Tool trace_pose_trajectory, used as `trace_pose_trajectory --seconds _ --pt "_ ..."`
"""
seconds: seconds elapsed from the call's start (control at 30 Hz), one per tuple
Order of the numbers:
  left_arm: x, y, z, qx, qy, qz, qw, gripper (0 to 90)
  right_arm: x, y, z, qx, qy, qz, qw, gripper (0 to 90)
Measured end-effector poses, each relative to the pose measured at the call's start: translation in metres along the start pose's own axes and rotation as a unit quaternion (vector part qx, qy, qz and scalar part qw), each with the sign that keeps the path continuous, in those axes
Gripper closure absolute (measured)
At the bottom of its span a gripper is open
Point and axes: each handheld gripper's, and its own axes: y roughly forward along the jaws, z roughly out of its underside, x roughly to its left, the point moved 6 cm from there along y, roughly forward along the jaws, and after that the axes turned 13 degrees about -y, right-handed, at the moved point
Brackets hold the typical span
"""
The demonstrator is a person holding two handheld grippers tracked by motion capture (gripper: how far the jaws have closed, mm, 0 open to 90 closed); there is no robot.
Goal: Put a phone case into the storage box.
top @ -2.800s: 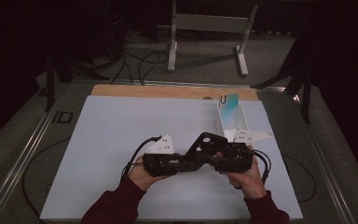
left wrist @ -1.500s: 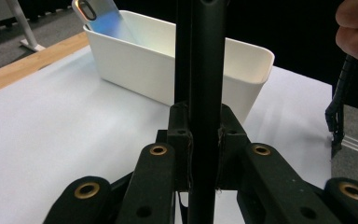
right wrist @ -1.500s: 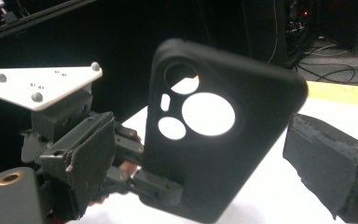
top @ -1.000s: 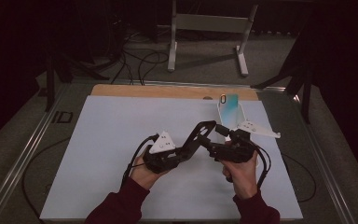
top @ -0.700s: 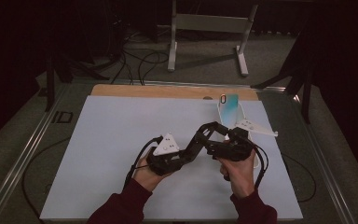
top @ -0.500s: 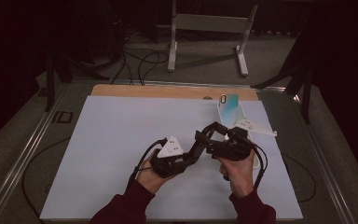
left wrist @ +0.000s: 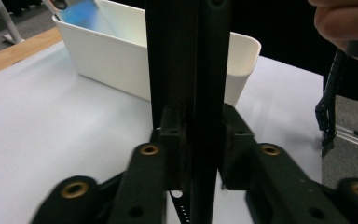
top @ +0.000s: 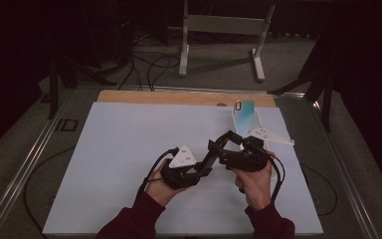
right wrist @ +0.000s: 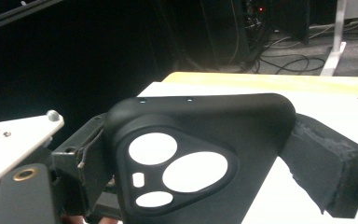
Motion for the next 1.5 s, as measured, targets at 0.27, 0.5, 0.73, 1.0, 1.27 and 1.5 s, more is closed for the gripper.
trace_pose_trajectory --seconds 0.27,0.5,0.73,1.0,1.27,1.5 --pt "0.005 -0.006 -0.003 -0.009 -0.004 -0.009 0.9999 57.3 -0.001 0.003 -0.001 -0.002 0.000 0.005 1.0000 14.3" --pt "0.010 -0.010 -0.005 -0.020 -0.005 -0.046 0.9987 31.3 -0.002 0.002 -0.002 -0.002 -0.003 0.009 0.9999 14.5" --pt "0.015 -0.015 -0.007 -0.032 -0.007 -0.072 0.9968 13.1 -0.003 0.001 -0.004 -0.006 -0.003 0.012 0.9999 14.5" --pt "0.021 -0.020 -0.007 -0.034 -0.006 -0.088 0.9955 0.2 -0.004 0.000 -0.005 -0.011 -0.004 0.014 0.9998 14.6" --pt "0.027 -0.024 -0.005 -0.034 -0.006 -0.107 0.9937 0.0 -0.008 0.000 -0.005 -0.010 -0.007 0.023 0.9997 14.6" --pt "0.032 -0.030 -0.004 -0.035 -0.004 -0.124 0.9916 0.0 -0.013 0.000 -0.006 -0.012 -0.010 0.029 0.9995 14.7"
